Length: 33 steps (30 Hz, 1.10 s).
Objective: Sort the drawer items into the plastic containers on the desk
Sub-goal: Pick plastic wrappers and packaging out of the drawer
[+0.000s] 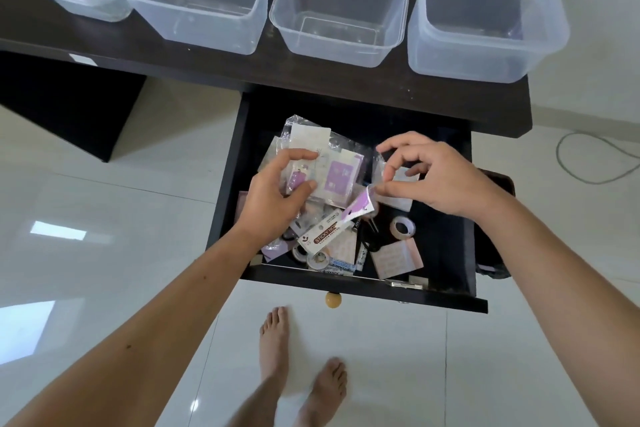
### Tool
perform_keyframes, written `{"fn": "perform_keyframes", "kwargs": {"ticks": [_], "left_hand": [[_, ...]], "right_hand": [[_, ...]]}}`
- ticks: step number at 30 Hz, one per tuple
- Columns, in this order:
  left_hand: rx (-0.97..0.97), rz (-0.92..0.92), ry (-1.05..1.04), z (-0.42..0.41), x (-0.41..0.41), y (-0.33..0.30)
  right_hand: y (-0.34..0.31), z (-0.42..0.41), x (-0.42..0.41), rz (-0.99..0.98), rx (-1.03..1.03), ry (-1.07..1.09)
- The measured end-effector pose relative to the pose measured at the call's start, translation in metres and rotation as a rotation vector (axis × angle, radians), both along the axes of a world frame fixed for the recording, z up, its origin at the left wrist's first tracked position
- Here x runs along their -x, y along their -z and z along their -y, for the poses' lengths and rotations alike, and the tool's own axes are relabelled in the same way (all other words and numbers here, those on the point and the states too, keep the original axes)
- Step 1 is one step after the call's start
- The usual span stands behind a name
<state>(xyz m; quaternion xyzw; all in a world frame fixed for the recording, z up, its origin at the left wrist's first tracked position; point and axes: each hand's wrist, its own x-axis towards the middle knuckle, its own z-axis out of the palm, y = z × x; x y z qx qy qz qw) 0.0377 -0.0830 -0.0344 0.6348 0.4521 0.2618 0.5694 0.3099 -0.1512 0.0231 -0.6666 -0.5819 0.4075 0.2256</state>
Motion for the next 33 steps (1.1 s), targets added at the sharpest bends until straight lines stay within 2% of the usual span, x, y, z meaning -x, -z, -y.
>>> {"fn": "perform_keyframes", "kwargs": {"ticks": [7,11,18,21,24,27,33], "left_hand": [[-0.009,0.074,0.058,0.007,0.001,-0.008],[0.010,0.120,0.056,0.010,0.002,-0.021],[-0.054,0.043,-0.065,-0.013,0.031,-0.025],[-0.124,0.029,-0.134,-0.030,0.052,-0.029],[-0.203,-0.012,-0.165,-0.043,0.067,-0.029],[-0.177,-0.017,-0.150,-0.046,0.074,-0.027],[-0.126,0.014,-0.129,-0.042,0.074,-0.027]], "right_hand": [[0.018,-0.016,0.035,-0.074,-0.102,0.260],[0.023,-0.024,0.058,-0.088,-0.166,0.281],[0.026,-0.022,0.078,-0.227,-0.192,0.276],[0.039,-0.013,0.082,-0.118,-0.113,0.180],[0.054,-0.009,0.086,0.078,-0.011,-0.040],[0.060,-0.009,0.092,0.262,0.094,-0.201],[0.058,-0.015,0.095,0.274,0.130,-0.198]]}}
